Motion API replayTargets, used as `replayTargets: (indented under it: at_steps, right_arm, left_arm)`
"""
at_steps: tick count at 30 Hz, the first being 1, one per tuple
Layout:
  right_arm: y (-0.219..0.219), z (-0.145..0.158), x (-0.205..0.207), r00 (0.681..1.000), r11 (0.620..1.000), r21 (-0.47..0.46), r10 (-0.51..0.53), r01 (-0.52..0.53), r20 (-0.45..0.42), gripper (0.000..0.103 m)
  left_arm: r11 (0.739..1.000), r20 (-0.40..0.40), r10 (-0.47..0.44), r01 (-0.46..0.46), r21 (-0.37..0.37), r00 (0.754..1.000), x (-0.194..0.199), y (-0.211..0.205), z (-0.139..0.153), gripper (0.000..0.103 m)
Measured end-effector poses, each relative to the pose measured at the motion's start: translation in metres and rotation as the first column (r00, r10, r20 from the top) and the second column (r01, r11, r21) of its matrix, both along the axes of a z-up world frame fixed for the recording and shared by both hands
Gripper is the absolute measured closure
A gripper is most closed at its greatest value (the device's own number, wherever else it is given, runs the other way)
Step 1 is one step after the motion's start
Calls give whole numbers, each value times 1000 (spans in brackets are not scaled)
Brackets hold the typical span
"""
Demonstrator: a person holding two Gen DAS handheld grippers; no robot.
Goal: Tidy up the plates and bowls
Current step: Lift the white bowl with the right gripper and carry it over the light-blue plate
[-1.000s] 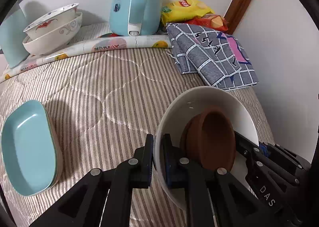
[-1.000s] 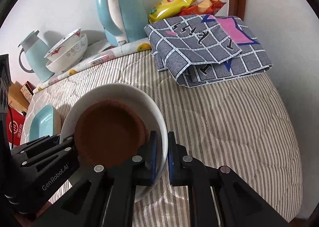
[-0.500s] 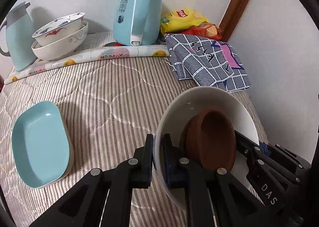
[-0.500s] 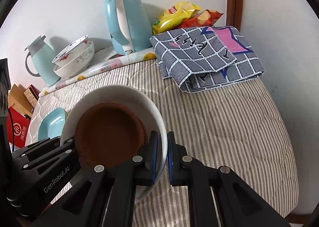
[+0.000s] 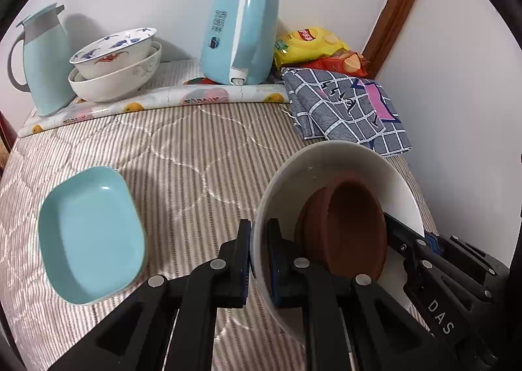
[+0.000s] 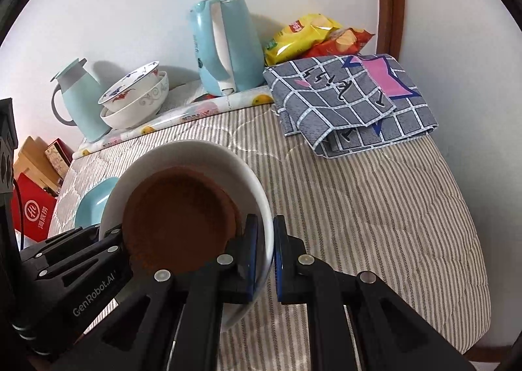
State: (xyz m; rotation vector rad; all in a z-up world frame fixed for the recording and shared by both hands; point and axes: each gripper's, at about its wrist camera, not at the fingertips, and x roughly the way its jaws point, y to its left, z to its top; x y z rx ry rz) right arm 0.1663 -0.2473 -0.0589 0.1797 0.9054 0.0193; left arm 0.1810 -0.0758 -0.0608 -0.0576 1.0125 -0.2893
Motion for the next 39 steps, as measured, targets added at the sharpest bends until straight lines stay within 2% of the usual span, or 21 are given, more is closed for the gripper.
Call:
replayTargets:
  at_steps: [21,39]
  right_arm:
    - [55,14,7,998,998,4,61,-61,17,94]
    - [126,13,22,988,988,-3,155,-154,22,94]
  left_arm:
    - [997,17,72,-72,-5,997,0,60,11,93]
    - [986,14,165,-165,-6,986,4,129,7,93]
